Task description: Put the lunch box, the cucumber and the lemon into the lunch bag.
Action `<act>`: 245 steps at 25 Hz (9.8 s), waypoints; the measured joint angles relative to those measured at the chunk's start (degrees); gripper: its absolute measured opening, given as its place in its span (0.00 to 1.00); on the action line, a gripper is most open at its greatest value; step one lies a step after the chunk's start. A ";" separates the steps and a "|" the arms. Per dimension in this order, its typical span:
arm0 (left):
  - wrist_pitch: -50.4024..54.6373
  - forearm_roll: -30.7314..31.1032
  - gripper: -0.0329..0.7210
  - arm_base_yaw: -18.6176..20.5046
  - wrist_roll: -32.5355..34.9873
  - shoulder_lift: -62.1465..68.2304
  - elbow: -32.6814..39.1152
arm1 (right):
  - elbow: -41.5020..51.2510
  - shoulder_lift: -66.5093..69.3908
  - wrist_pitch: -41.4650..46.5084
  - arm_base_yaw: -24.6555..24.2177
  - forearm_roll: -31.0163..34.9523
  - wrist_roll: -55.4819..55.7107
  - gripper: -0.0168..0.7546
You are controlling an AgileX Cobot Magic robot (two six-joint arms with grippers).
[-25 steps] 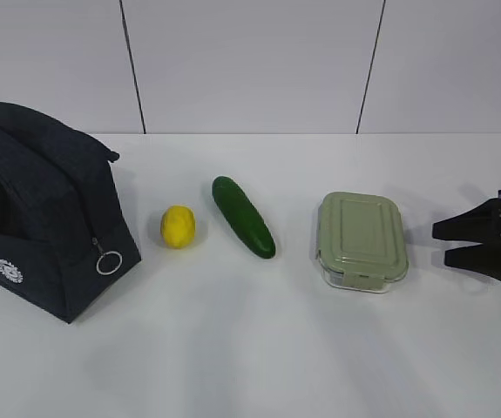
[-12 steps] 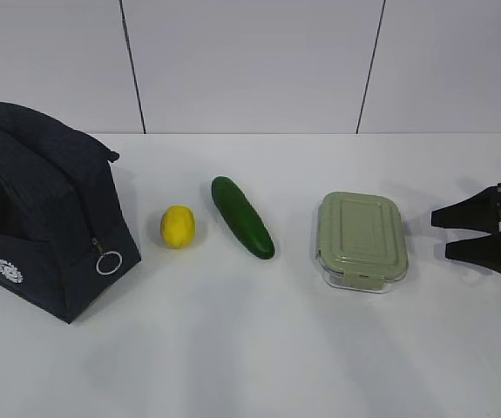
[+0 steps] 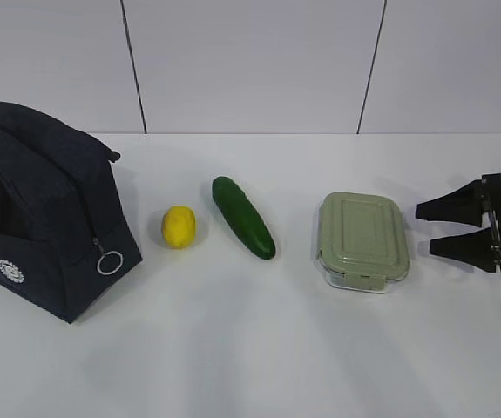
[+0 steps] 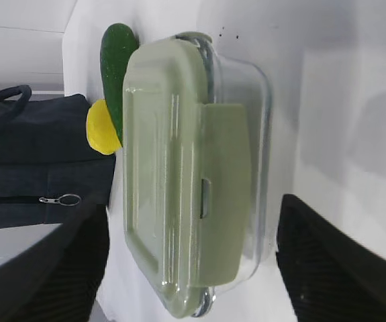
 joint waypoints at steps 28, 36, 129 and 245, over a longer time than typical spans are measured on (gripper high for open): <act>0.00 0.08 0.55 0.00 -0.15 0.00 0.00 | -1.73 4.66 0.00 1.42 1.37 0.09 0.78; 0.00 0.12 0.56 0.00 -0.15 0.00 0.00 | -5.36 5.20 0.00 4.00 1.41 0.24 0.78; 0.00 0.12 0.53 0.00 -0.15 0.00 0.00 | -7.45 8.89 1.09 6.61 0.41 5.64 0.54; -23.42 -21.47 0.35 4.71 -32.02 85.94 -30.88 | -7.05 -6.46 -1.68 10.44 -4.69 12.04 0.52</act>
